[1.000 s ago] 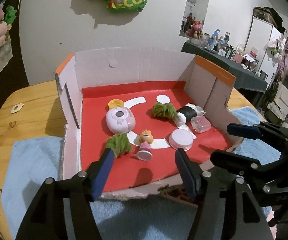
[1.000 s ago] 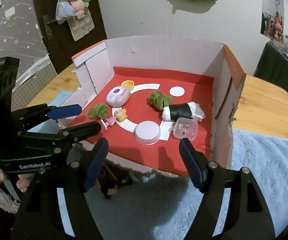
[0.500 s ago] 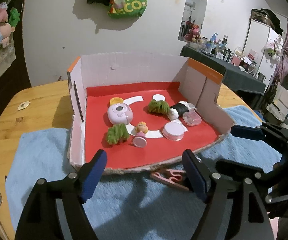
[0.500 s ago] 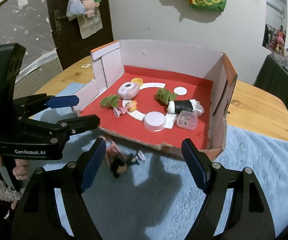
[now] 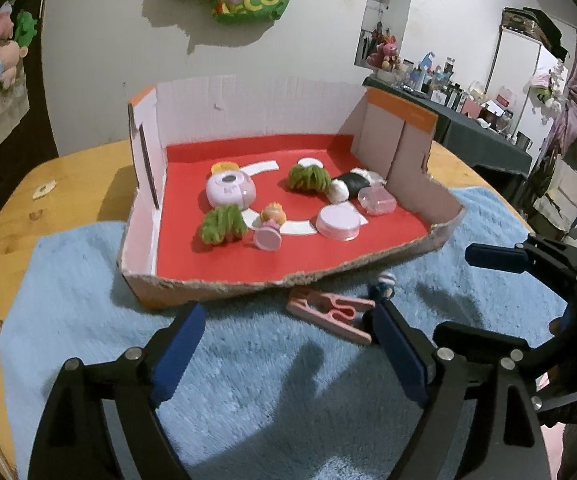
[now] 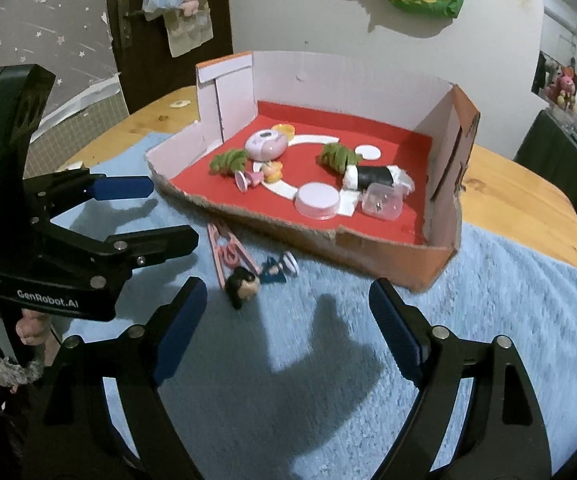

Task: Organize objects
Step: 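Grasp the pink clothespin with left gripper while right gripper grasps small dark-haired figurine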

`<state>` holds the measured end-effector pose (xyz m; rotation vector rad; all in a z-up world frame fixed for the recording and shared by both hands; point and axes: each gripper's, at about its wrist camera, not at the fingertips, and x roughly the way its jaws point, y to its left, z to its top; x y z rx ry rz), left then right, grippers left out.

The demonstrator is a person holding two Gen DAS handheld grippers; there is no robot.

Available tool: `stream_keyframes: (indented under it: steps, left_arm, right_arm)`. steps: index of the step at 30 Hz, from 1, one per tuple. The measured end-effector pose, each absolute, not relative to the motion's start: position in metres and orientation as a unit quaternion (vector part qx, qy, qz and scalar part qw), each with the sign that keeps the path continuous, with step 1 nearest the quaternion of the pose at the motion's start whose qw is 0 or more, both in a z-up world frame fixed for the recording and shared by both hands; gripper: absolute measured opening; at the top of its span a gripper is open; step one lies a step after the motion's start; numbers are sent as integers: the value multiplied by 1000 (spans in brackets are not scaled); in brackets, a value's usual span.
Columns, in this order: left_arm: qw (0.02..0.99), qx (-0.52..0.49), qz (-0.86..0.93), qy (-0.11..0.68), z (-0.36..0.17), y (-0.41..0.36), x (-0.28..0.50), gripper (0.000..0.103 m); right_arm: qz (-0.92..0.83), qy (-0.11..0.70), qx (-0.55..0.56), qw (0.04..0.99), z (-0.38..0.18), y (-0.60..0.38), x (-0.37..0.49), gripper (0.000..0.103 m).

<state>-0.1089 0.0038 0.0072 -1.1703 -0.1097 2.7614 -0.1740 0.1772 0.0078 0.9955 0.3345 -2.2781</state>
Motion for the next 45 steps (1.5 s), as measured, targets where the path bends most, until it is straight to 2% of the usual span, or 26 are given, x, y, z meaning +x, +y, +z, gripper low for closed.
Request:
stream_keyframes:
  steps: [13,17,23,33,38,45]
  left_arm:
    - [71,-416,906,-35,-16,19,-121,89]
    - [71,-427,900,-50,-18,13,-124,91]
    - [49,-441,893,-72,-21,3,-127,90]
    - [15,-441,897,-41,-22,5,-119,91]
    - [-2,-445,895,-31,-22,-8,-117,91]
    - [32,-438,897,-56,-17,-18,-110,90]
  right_arm:
    - [-857,127,397,303,-10,185,-179,83]
    - [-856,125,400,302,-12,187,-181,83]
    - [-854,130,399,308,-12,182,-180,83]
    - [-854,131,399,306,-12,179,-180,83]
    - [-852,154,392,311,-13,165,-183,83]
    - [-835,190,397,329,-25,151,-197,83]
